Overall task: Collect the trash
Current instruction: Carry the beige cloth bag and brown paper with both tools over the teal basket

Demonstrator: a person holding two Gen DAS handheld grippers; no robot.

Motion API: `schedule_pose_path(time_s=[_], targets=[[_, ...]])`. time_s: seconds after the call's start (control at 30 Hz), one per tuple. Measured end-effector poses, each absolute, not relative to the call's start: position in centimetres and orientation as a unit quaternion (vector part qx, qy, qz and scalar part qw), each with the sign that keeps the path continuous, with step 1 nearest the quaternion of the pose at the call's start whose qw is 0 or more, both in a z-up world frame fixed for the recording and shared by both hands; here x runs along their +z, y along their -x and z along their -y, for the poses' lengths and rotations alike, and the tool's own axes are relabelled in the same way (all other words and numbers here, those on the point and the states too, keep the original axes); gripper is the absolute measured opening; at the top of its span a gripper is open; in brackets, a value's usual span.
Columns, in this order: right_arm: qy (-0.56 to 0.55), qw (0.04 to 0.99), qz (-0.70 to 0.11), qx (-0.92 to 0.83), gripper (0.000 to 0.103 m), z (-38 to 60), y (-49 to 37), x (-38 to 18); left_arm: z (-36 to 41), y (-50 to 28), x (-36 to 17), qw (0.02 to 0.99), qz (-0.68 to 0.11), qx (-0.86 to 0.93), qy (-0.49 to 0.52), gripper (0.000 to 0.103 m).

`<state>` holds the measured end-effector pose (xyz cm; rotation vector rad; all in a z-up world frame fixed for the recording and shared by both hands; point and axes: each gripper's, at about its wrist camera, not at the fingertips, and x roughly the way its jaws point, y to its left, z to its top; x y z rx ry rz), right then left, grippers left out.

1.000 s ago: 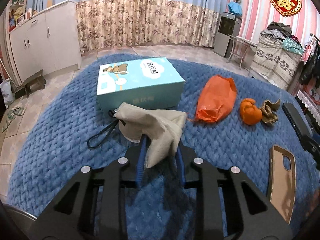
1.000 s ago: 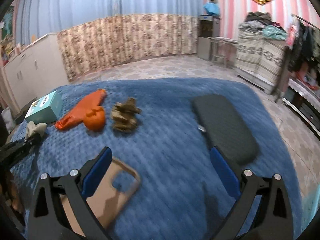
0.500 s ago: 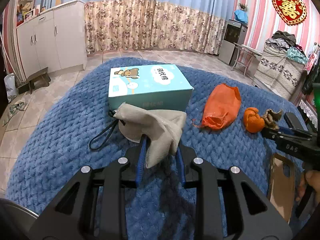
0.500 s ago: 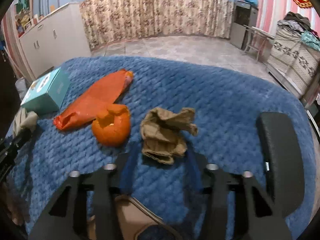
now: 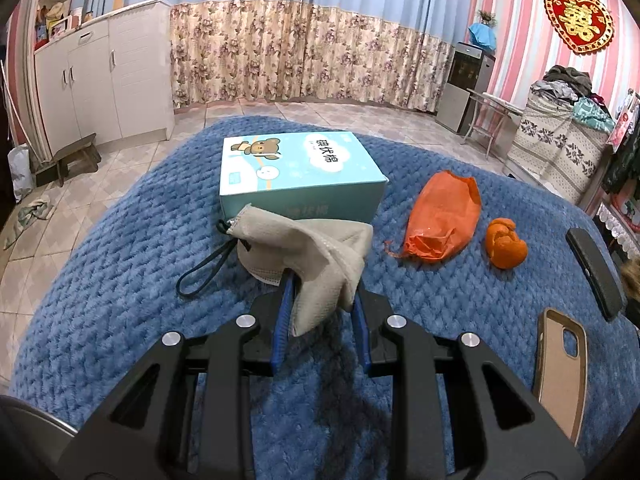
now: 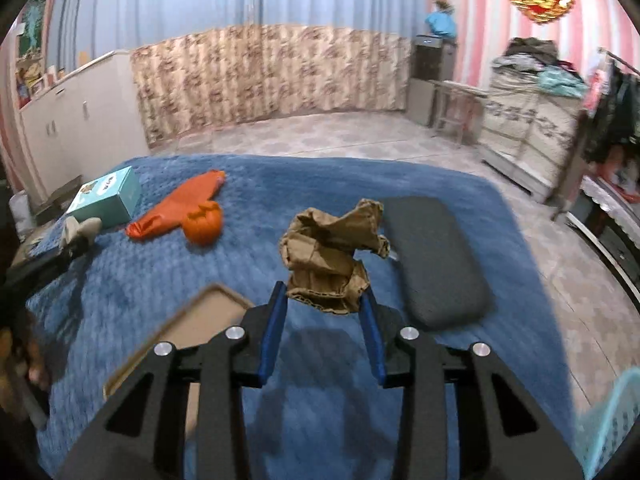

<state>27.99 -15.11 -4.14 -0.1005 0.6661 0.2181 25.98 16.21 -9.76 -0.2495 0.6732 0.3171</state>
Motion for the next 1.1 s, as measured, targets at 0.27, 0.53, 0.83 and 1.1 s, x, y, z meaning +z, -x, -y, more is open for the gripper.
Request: schedule_pose_path(time_s=[0.27,0.53,0.83,1.1], targets=[[0.017,0.953,-0.302,0.018,0.037,24.2,-21.4,-1.1,-15.2,-25.7,-9.1,0.932,-0.319,0.144,0.095,0.026],[-0.026,0.957,-0.268,-0.11,0.037,34.2,-15.3,-0.3,-11.3,-25.0,-7.1,0.945,-0.307,0.1,0.052,0.025],[-0.076,0.947,-0.258,-0.174,0.037,40.6,-13.5,-1.6,-0.6,-23.8,-1.9,0.964,-0.265,-0.023,0.021,0.025],[-0.079,0.945,-0.243,-0.207,0.037,42.6,-11.6,-1.0,10.6,-22.4,0.7,0.96,-0.244,-0.135,-0.003,0.025]])
